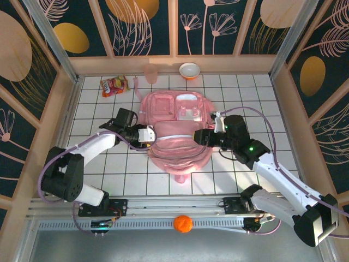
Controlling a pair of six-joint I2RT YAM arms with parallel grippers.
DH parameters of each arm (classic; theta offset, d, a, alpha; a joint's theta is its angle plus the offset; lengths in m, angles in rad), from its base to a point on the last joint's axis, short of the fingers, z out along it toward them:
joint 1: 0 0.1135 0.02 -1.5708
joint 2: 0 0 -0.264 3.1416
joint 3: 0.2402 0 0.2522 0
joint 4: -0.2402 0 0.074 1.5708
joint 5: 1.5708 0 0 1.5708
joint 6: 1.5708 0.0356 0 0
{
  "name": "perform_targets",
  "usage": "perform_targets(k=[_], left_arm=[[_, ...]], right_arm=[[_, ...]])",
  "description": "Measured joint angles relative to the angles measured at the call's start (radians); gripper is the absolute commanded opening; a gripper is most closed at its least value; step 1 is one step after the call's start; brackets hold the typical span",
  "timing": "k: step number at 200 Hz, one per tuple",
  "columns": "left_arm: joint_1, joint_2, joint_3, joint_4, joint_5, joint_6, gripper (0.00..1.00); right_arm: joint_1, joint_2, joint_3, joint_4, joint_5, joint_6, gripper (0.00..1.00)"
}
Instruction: Pack books, pencil case, and school supplies into a backpack
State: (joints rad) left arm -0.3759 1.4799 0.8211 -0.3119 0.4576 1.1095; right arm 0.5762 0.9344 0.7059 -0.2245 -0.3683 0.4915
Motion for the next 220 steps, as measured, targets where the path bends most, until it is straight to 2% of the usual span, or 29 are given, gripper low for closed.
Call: perform_targets(k=[21, 44, 59, 89, 101, 121, 143, 176, 220], left_arm=[[-0.023, 0.013, -0.001, -0.005, -0.021, 0.005, 0.34], [-0.032, 0.005, -0.012, 0.001, -0.025, -0.009, 0.12], [-0.036, -0.023, -0.037, 0.018, -0.032, -0.026, 0.05], [-0.036, -0.115, -0.099, 0.063, -0.040, -0.076, 0.00], [-0.036, -0.143, -0.119, 0.077, -0.038, -0.096, 0.00], [-0.036, -0.167, -0.147, 0.095, -0.020, -0.139, 0.00], [-0.036, -0.167, -0.158, 0.103, 0.015, -0.200, 0.00], [-0.036, -0.167, -0.159, 0.107, 0.088, -0.294, 0.00], [-0.036, -0.183, -0.193, 0.113, 0.161, -0.407, 0.00]], right_arm=[[0.001, 0.000, 0.000, -0.001, 0.001, -0.007, 0.49], [0.018, 0.000, 0.000, -0.003, 0.024, -0.008, 0.49], [0.064, -0.001, 0.000, -0.003, 0.063, -0.019, 0.49], [0.226, -0.001, 0.000, 0.017, 0.154, -0.161, 0.48], [0.261, 0.000, 0.000, 0.035, 0.168, -0.243, 0.46], [0.270, 0.013, 0.000, 0.063, 0.170, -0.395, 0.46], [0.278, 0.094, 0.010, 0.067, 0.174, -0.578, 0.46], [0.326, 0.207, 0.002, 0.095, 0.243, -0.837, 0.50], [0.342, 0.261, -0.041, 0.239, 0.324, -1.059, 0.50]])
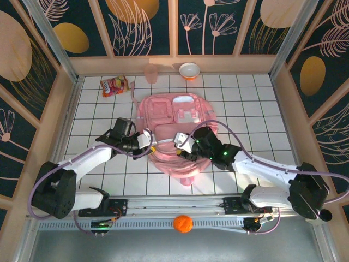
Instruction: Pack books, pencil case, and school supplies into a backpack
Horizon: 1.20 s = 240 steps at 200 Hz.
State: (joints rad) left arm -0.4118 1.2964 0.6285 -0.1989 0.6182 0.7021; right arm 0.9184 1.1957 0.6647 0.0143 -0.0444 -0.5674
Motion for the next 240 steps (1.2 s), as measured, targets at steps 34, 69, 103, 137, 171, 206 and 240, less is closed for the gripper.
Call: perform_targets(k=[34, 69, 103, 137, 171, 206, 240], left_arm=[[0.000, -0.024, -0.023, 0.002, 0.031, -0.072, 0.00], [0.000, -0.034, -0.030, 0.005, 0.041, -0.135, 0.00], [0.000, -0.034, -0.031, 0.012, 0.066, -0.213, 0.00], [0.000, -0.053, -0.032, 0.005, 0.090, -0.278, 0.00], [0.000, -0.073, -0.030, -0.022, 0.093, -0.315, 0.00], [0.000, -0.059, -0.013, -0.042, 0.112, -0.407, 0.00], [0.001, -0.059, -0.010, -0.045, 0.139, -0.499, 0.00]], right_arm=[[0.012, 0.046, -0.013, 0.060, 0.019, -0.103, 0.51], [0.041, 0.064, -0.022, 0.075, 0.045, -0.157, 0.56], [0.107, -0.001, -0.022, 0.032, 0.086, -0.159, 0.59], [0.219, -0.038, -0.029, 0.035, 0.185, -0.159, 0.60], [0.248, 0.072, -0.053, 0.100, 0.280, -0.160, 0.52], [0.230, 0.129, -0.055, 0.186, 0.318, -0.143, 0.22], [0.206, 0.128, -0.055, 0.218, 0.309, -0.109, 0.04]])
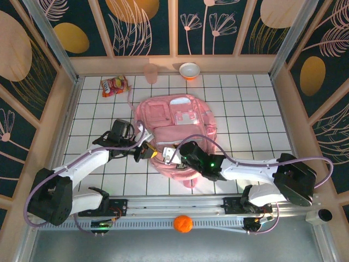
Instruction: Pack books, pencil case, and school supplies into a backpack
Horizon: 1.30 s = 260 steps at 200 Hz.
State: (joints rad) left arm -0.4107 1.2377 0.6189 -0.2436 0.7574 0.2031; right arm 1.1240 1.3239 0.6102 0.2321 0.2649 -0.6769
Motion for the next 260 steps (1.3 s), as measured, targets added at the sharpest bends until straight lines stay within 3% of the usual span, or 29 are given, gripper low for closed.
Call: perform_targets(k=[54, 103, 126, 143, 168, 195, 223, 260], left_arm=[[-0.020, -0.022, -0.012, 0.045, 0.020, -0.159, 0.01], [-0.102, -0.016, -0.009, 0.100, 0.014, -0.252, 0.12], [-0.144, -0.018, -0.003, 0.122, 0.033, -0.269, 0.27], [-0.171, -0.039, 0.011, 0.122, 0.049, -0.258, 0.46], [-0.174, -0.117, 0.033, 0.089, -0.008, -0.149, 0.65], [-0.174, -0.243, 0.036, 0.068, -0.128, 0.017, 0.78], [-0.174, -0.292, 0.051, 0.051, -0.243, 0.273, 0.80], [-0.174, -0.172, 0.114, -0.002, -0.318, 0.613, 0.80]], right_arm=[[-0.031, 0.019, 0.024, 0.017, -0.003, 0.092, 0.00], [-0.065, 0.027, 0.029, 0.022, -0.014, 0.149, 0.00], [-0.086, 0.023, 0.029, 0.022, -0.054, 0.151, 0.00], [-0.112, 0.010, 0.029, 0.008, -0.109, 0.138, 0.00], [-0.178, -0.055, 0.029, -0.069, -0.249, 0.092, 0.00], [-0.224, -0.131, 0.029, -0.181, -0.354, 0.004, 0.00], [-0.254, -0.168, 0.029, -0.282, -0.435, -0.067, 0.00], [-0.274, -0.193, 0.030, -0.336, -0.477, -0.115, 0.00]])
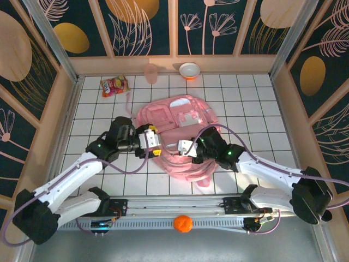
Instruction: Pack books, pencil case, and school supplies into a backpack
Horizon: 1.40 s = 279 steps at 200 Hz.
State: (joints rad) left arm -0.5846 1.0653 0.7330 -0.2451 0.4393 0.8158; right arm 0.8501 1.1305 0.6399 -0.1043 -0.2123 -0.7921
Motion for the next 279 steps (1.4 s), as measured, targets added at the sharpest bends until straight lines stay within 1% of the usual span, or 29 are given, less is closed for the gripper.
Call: perform_targets(k=[20, 31, 55, 66, 72, 79, 83, 89, 106, 118, 124, 144, 157, 171, 190, 211, 226, 237, 279], left_arm=[[0.000, 0.076, 0.028, -0.025, 0.003, 0.114, 0.76], [-0.003, 0.116, 0.044, -0.032, 0.009, 0.167, 0.75], [-0.030, 0.166, 0.056, -0.032, 0.018, 0.243, 0.75], [-0.050, 0.185, 0.060, -0.031, 0.022, 0.272, 0.73], [-0.062, 0.198, 0.062, -0.032, 0.023, 0.286, 0.70], [-0.073, 0.211, 0.064, -0.031, 0.023, 0.300, 0.64], [-0.079, 0.218, 0.064, -0.031, 0.024, 0.311, 0.58], [-0.087, 0.227, 0.064, -0.031, 0.027, 0.319, 0.47], [-0.102, 0.245, 0.064, -0.024, 0.030, 0.338, 0.20], [-0.105, 0.246, 0.067, -0.021, 0.033, 0.354, 0.05], [-0.108, 0.246, 0.067, -0.023, 0.033, 0.359, 0.00], [-0.114, 0.234, 0.061, -0.016, 0.043, 0.329, 0.00], [-0.115, 0.203, 0.036, 0.013, 0.053, 0.289, 0.00], [-0.115, 0.153, -0.015, 0.072, 0.060, 0.219, 0.00], [-0.118, 0.090, -0.084, 0.148, 0.063, 0.097, 0.00], [-0.119, 0.061, -0.137, 0.200, 0.075, -0.041, 0.00], [-0.119, 0.062, -0.143, 0.222, 0.077, -0.123, 0.00], [-0.119, 0.063, -0.143, 0.235, 0.078, -0.164, 0.00], [-0.119, 0.077, -0.143, 0.243, 0.089, -0.242, 0.00]], right_arm=[[-0.002, 0.000, 0.000, -0.010, -0.007, -0.011, 0.00], [-0.002, 0.000, 0.000, -0.010, -0.008, -0.014, 0.00], [-0.007, 0.000, 0.001, -0.013, -0.018, -0.014, 0.00], [-0.010, 0.000, 0.001, -0.014, -0.020, -0.014, 0.00], [-0.012, 0.000, 0.002, -0.014, -0.024, -0.014, 0.00], [-0.016, 0.000, 0.004, -0.018, -0.026, -0.014, 0.00], [-0.017, 0.000, 0.006, -0.020, -0.028, -0.014, 0.00], [-0.019, 0.000, 0.009, -0.022, -0.031, -0.014, 0.00], [-0.025, 0.000, 0.016, -0.032, -0.039, -0.014, 0.00], [-0.027, 0.000, 0.016, -0.043, -0.049, -0.014, 0.00], [-0.032, -0.001, 0.017, -0.043, -0.053, -0.014, 0.00], [-0.071, -0.005, 0.017, -0.042, -0.091, -0.014, 0.00], [-0.101, -0.005, 0.017, -0.031, -0.134, -0.014, 0.03], [-0.128, -0.005, 0.019, -0.016, -0.185, -0.014, 0.10], [-0.149, -0.005, 0.029, -0.017, -0.216, -0.005, 0.27], [-0.175, -0.023, 0.039, -0.028, -0.205, 0.047, 0.32], [-0.183, -0.068, 0.039, -0.046, -0.185, 0.110, 0.35], [-0.187, -0.126, 0.039, -0.061, -0.161, 0.186, 0.36], [-0.183, -0.367, 0.038, -0.094, -0.099, 0.500, 0.37]])
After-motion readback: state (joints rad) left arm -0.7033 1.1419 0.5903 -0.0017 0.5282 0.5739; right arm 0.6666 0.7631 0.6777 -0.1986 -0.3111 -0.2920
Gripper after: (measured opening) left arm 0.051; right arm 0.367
